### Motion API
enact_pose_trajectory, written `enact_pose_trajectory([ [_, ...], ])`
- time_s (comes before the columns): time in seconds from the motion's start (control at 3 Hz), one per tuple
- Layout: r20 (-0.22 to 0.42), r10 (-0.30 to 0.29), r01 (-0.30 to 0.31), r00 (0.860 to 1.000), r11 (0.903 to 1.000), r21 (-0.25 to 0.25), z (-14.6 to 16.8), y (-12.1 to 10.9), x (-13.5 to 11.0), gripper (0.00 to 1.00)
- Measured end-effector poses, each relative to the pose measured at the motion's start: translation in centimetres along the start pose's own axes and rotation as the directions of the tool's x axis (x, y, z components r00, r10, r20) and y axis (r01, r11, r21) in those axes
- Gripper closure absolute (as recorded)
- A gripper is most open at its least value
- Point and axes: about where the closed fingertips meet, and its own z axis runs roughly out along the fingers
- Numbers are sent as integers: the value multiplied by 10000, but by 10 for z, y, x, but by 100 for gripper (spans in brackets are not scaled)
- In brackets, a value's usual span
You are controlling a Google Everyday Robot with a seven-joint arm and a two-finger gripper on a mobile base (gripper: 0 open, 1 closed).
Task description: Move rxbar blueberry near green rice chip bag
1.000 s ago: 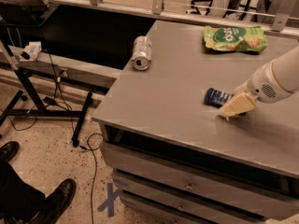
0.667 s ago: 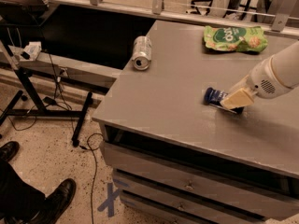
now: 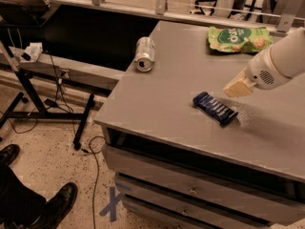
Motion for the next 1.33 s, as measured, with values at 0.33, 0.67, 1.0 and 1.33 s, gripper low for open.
enact_pose_trajectory([
  [0.33,101,-78,77,9999,10000,31,1,-5,-9,100],
  [0.67,105,103,-103,9999,9999,-30,-6,-3,-14,83],
  [1.0,228,544,-537,9983,9981,-286,-10,13,-15,59],
  [1.33,316,889,-866,9955,9940,-673,-4,34,-12,36],
])
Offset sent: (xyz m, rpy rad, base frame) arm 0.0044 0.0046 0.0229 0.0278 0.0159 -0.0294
